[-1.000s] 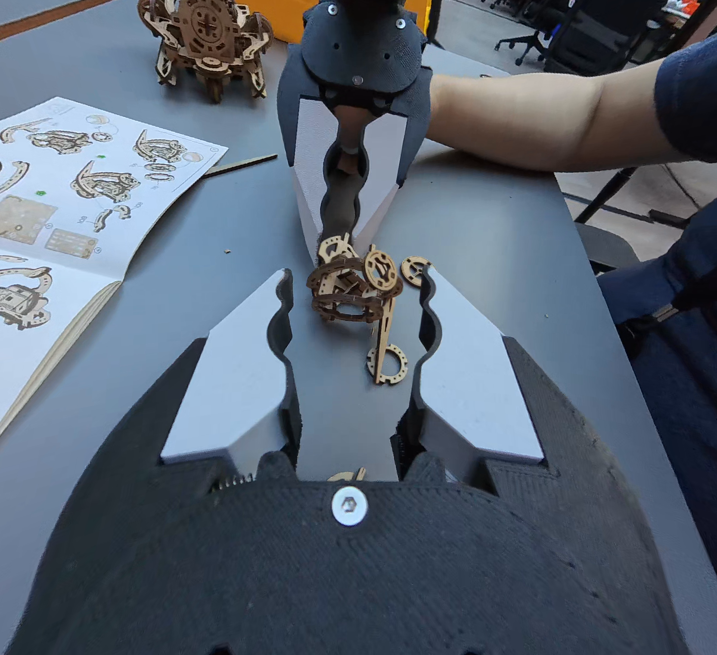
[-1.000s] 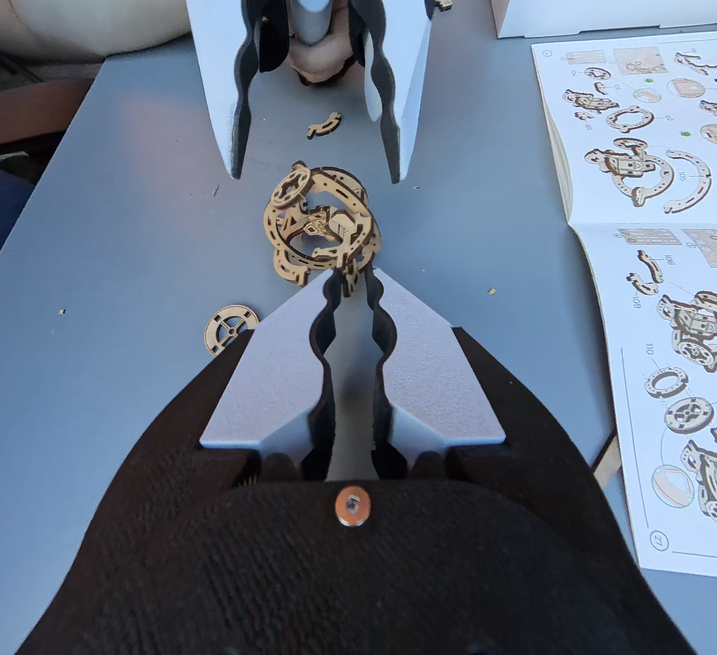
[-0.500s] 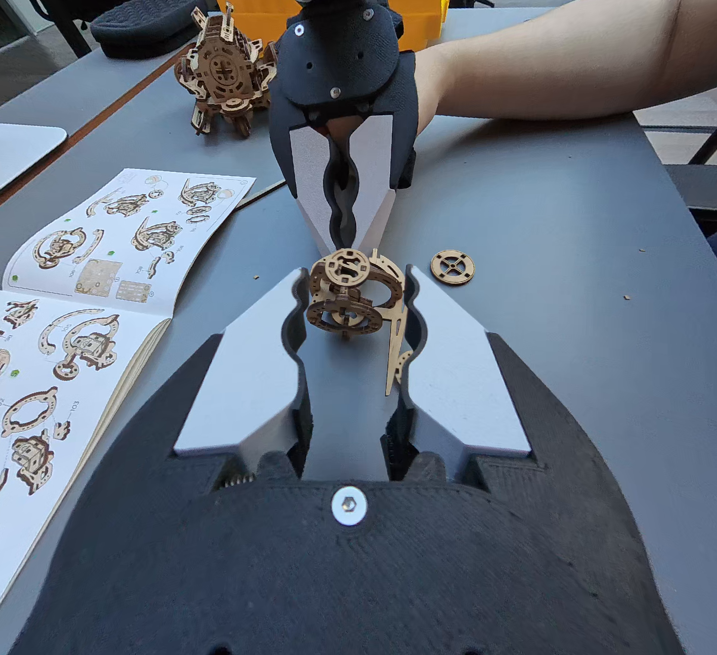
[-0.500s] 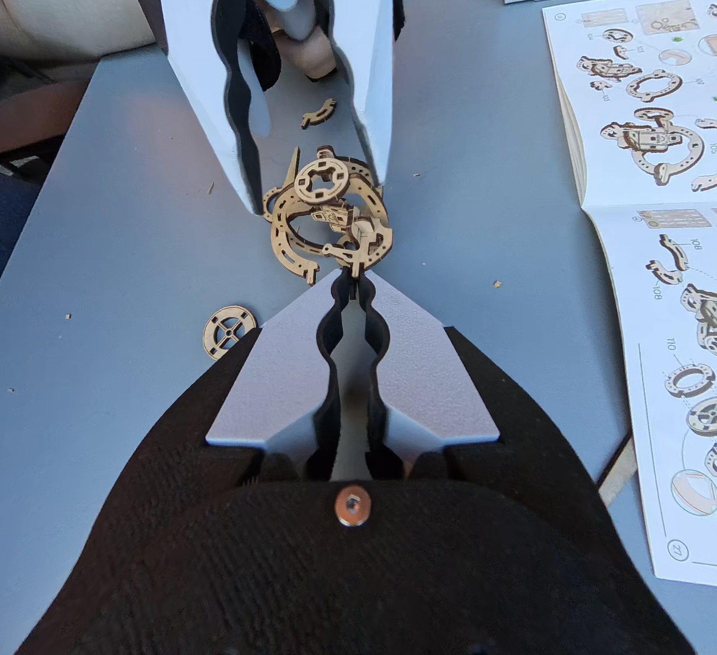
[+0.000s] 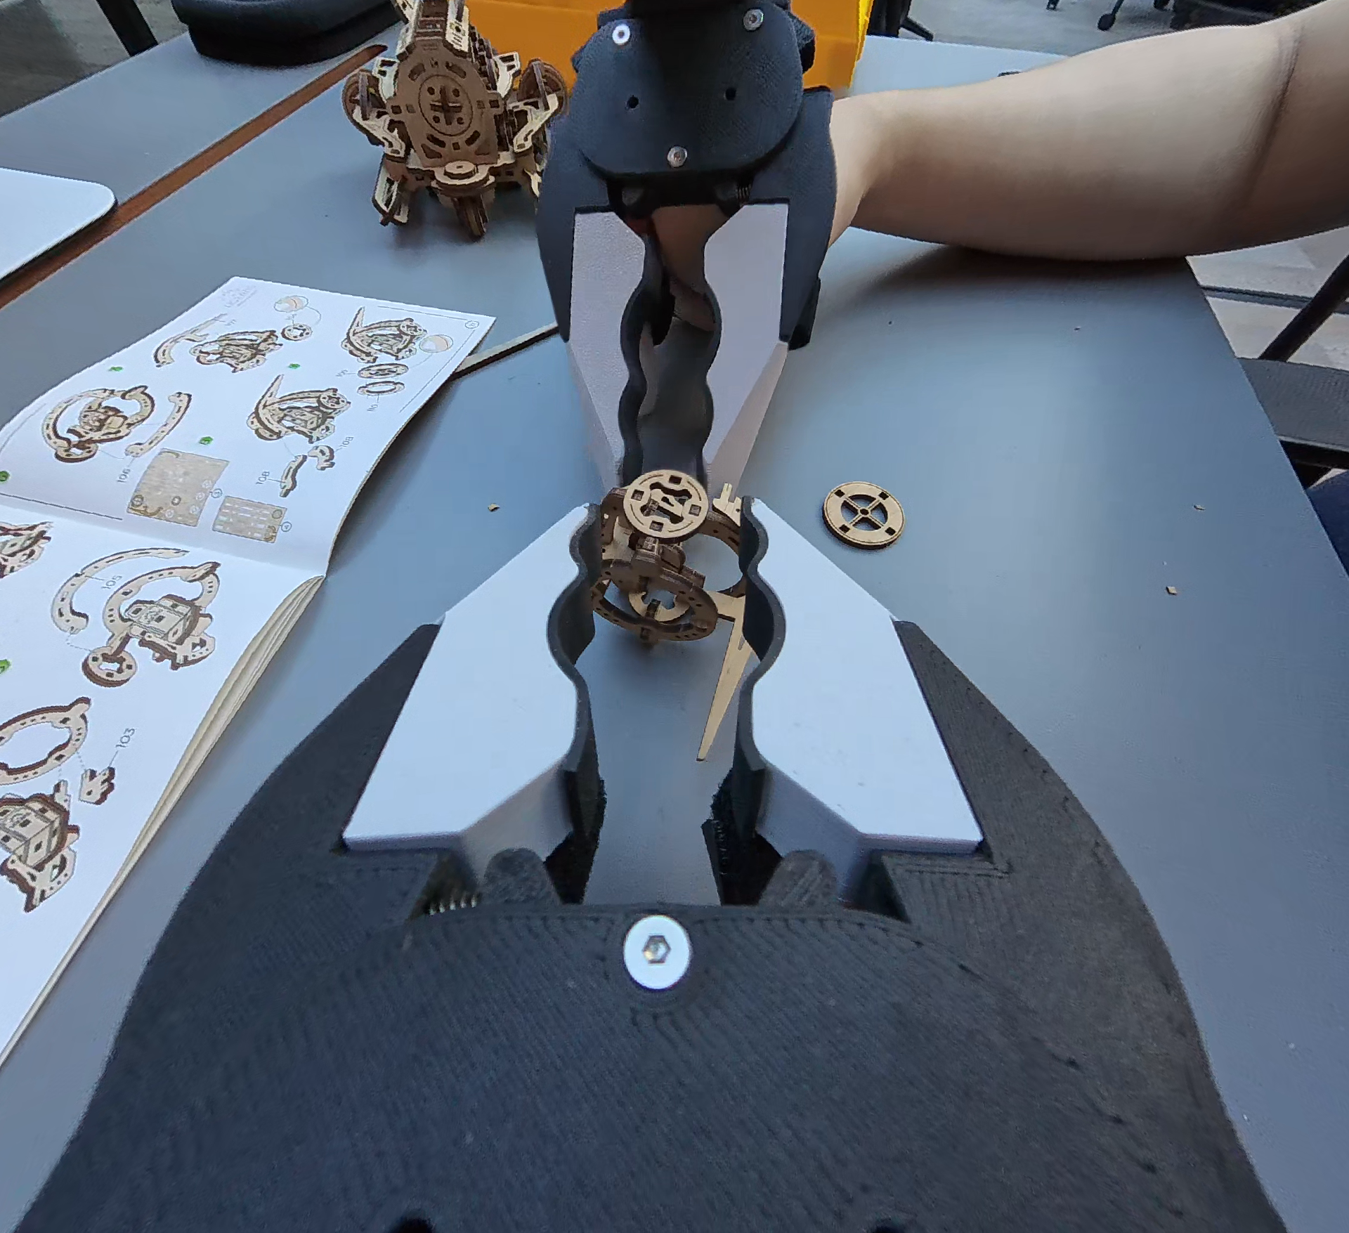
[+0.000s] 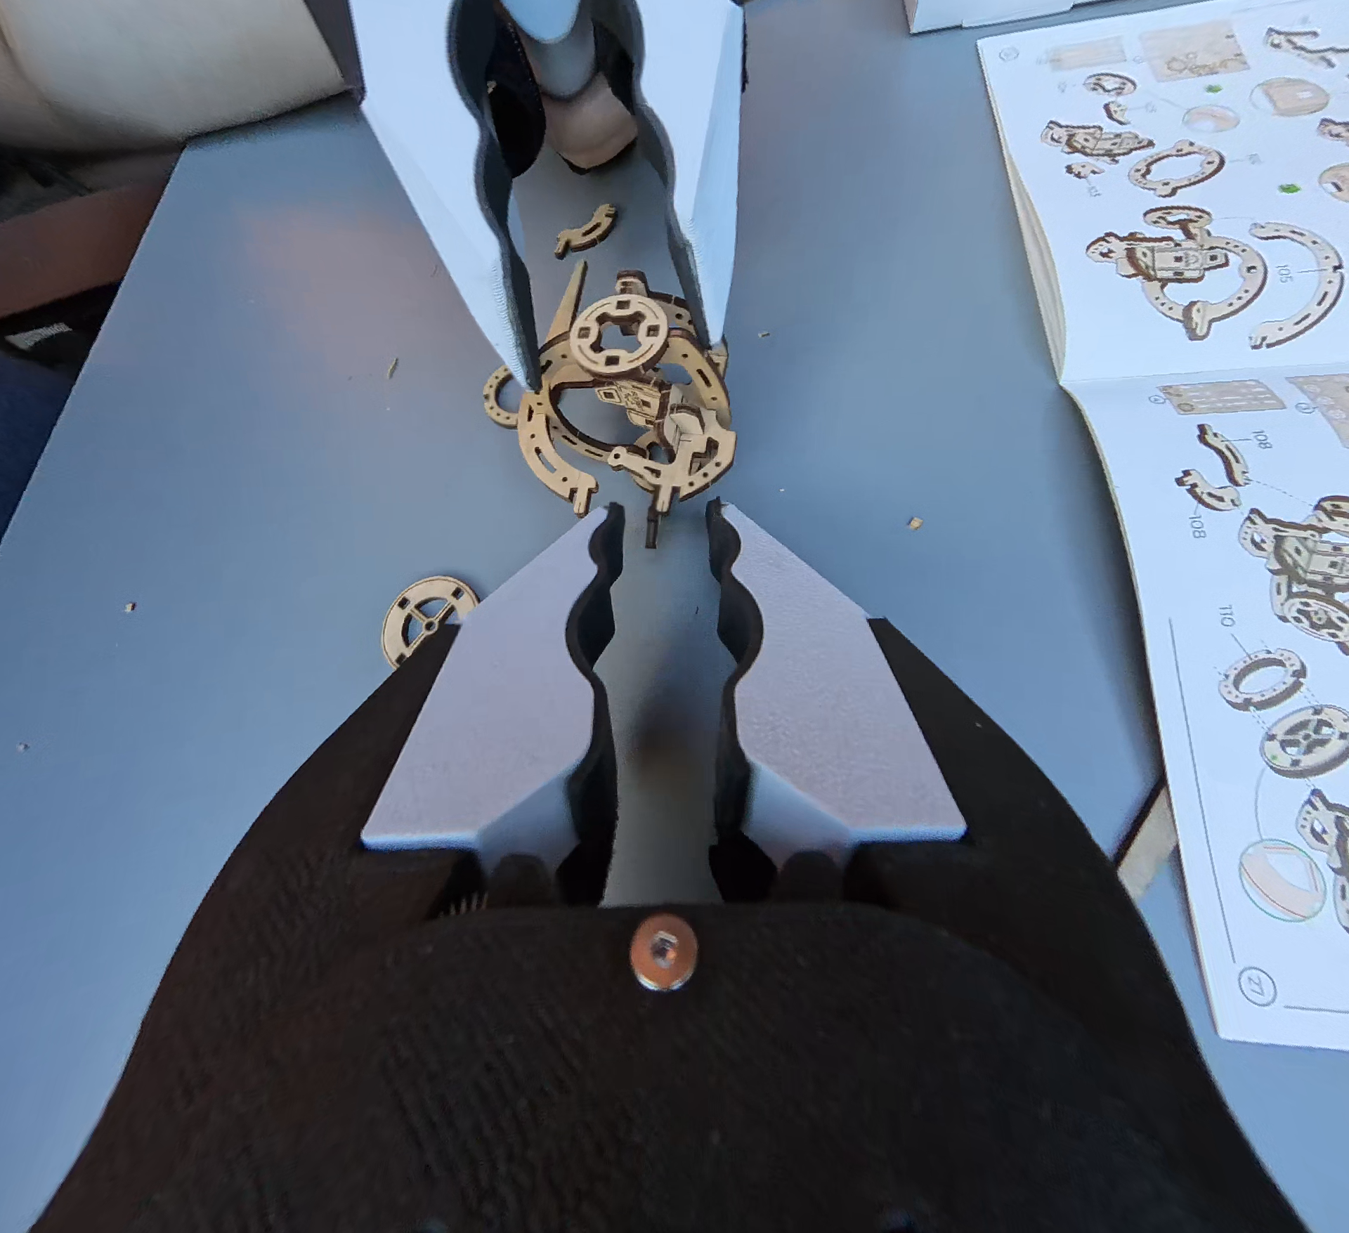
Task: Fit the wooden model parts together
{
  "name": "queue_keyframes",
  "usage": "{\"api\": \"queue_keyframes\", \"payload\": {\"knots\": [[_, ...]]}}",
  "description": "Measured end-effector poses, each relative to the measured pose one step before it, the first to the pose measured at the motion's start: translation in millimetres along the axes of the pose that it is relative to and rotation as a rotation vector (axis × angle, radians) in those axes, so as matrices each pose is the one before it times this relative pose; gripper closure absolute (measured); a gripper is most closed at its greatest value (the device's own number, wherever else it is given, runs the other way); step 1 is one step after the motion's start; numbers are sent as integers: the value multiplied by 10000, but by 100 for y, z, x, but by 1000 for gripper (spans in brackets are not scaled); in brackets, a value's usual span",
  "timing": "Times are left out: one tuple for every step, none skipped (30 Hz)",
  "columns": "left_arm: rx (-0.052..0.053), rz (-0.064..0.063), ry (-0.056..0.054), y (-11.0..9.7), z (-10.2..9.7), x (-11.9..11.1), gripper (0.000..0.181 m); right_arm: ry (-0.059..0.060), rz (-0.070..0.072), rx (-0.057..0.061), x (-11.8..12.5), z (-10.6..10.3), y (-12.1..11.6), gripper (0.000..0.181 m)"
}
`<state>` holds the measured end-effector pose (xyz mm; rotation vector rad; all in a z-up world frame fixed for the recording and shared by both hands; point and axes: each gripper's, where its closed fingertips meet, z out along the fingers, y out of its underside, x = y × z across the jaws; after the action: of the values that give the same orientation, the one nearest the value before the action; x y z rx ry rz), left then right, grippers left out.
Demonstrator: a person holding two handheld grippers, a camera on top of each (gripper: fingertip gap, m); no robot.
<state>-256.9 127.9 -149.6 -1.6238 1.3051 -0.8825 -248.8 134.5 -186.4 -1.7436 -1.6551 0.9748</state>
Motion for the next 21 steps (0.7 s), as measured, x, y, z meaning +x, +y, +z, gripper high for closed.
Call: {"api": "queue_keyframes", "payload": {"knots": [[-6, -47, 11, 7, -2, -13, 145, 83, -196, 33, -13, -187, 14, 159], [1, -46, 8, 13, -11, -22, 145, 151, -283, 67, 42, -198, -18, 160], [1, -30, -2, 6, -21, -17, 144, 176, -391, 83, 23, -230, 7, 160], [0, -24, -12, 11, -26, -16, 143, 315, -479, 123, 176, -280, -31, 160], [-14, -24, -14, 25, -26, -17, 141, 201, -515, 119, -14, -326, -86, 160], [-32, -25, -20, 64, -44, -27, 139, 178, -533, 65, -64, -347, -96, 159], [-30, -39, -30, 77, -79, -40, 136, 217, -492, 94, 24, -367, -209, 159], [24, -67, -23, 5, -129, -49, 134, 223, -323, 156, 132, -343, -324, 159], [104, -99, 10, -106, -184, -25, 133, 102, -87, 126, 75, -249, -301, 159], [127, -125, 26, -141, -228, -16, 133, -44, 36, 66, -60, -169, -193, 159], [68, -113, 26, -62, -247, -20, 133, 53, 20, 28, 44, -118, -115, 159], [-31, -54, -40, 67, -235, -94, 133, 205, -25, 3, 188, -43, -70, 159], [-90, 18, -129, 131, -240, -188, 132, 184, -50, -126, 130, 15, 125, 159], [-59, 55, -128, 87, -203, -149, 131, 158, 25, -232, 102, 73, 291, 159], [2, 37, -45, -14, -168, -21, 130, 229, 160, -318, 263, 147, 464, 159], [38, 0, 23, -82, -107, 68, 130, 72, 297, -323, 84, 204, 501, 159], [-11, -2, 47, -3, -68, 56, 130, -149, 418, -205, -197, 189, 300, 162], [-90, 29, -22, 108, -48, -56, 129, -148, 445, 1, -160, 124, -20, 163], [-93, 43, -64, 133, -51, -128, 130, -96, 428, 102, -43, 13, -216, 164], [-75, 14, 9, 142, -65, -16, 130, -208, 292, 130, -267, -127, -390, 168], [-60, -42, 47, 124, -66, 42, 132, -205, 66, 249, -426, -252, -654, 171]]}}
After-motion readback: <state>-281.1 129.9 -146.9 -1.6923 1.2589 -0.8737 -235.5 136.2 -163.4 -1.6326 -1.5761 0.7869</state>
